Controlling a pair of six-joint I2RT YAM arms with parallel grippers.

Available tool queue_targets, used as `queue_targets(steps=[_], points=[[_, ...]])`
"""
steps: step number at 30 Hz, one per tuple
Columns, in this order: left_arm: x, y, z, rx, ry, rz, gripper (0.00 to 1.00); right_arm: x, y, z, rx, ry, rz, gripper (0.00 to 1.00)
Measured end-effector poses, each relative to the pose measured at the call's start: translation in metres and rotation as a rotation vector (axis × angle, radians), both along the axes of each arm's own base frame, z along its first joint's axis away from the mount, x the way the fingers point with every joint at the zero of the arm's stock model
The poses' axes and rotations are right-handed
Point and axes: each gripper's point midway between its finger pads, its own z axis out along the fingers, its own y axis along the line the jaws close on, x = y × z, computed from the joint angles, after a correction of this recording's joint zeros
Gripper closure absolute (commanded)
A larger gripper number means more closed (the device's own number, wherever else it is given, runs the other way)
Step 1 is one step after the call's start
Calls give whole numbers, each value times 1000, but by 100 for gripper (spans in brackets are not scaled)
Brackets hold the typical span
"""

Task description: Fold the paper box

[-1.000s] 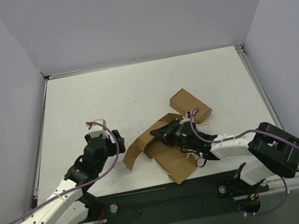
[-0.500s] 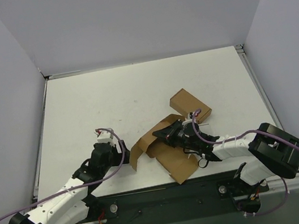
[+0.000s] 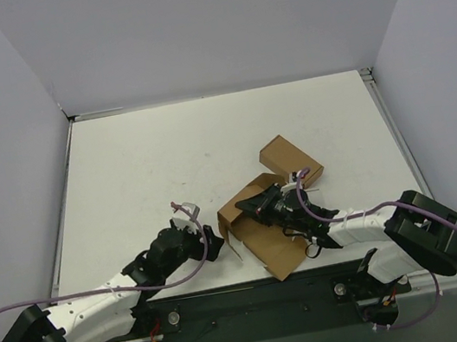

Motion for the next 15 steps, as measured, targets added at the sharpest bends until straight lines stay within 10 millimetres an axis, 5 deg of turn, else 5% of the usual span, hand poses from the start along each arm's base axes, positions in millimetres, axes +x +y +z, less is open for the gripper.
queue_targets(steps=[15], points=[[-7, -30, 18, -62, -106, -55, 18, -2, -7, -2, -15, -10, -14, 100]])
